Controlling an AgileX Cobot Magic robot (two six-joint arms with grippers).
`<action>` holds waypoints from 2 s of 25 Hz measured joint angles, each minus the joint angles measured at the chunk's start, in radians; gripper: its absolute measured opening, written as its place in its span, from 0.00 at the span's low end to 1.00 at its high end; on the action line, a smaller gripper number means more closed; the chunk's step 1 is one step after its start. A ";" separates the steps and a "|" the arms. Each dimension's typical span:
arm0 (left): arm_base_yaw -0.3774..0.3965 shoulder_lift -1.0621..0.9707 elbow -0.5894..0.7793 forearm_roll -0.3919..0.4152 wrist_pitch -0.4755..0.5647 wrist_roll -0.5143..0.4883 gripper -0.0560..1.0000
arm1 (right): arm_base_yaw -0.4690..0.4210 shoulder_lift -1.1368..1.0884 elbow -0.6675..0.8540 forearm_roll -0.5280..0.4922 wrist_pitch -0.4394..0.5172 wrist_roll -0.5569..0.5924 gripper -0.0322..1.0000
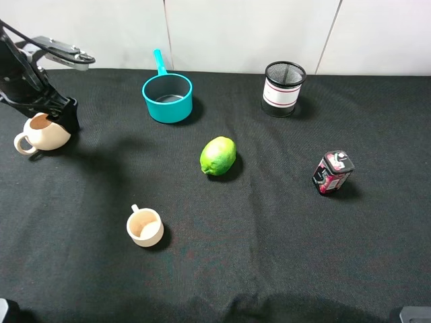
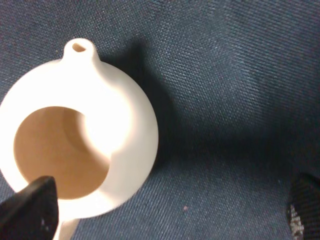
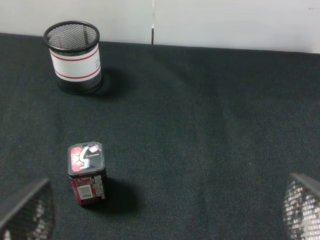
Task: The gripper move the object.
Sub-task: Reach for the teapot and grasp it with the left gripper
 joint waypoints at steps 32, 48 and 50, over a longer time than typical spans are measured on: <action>0.004 0.182 -0.001 -0.002 -0.185 0.004 0.86 | 0.000 0.000 0.000 0.000 0.000 0.000 0.70; 0.004 0.182 -0.001 -0.002 -0.185 0.004 0.43 | 0.000 0.000 0.000 0.000 0.000 0.000 0.70; 0.004 0.182 -0.001 -0.002 -0.185 0.004 0.37 | 0.000 0.000 0.000 0.000 0.000 0.000 0.70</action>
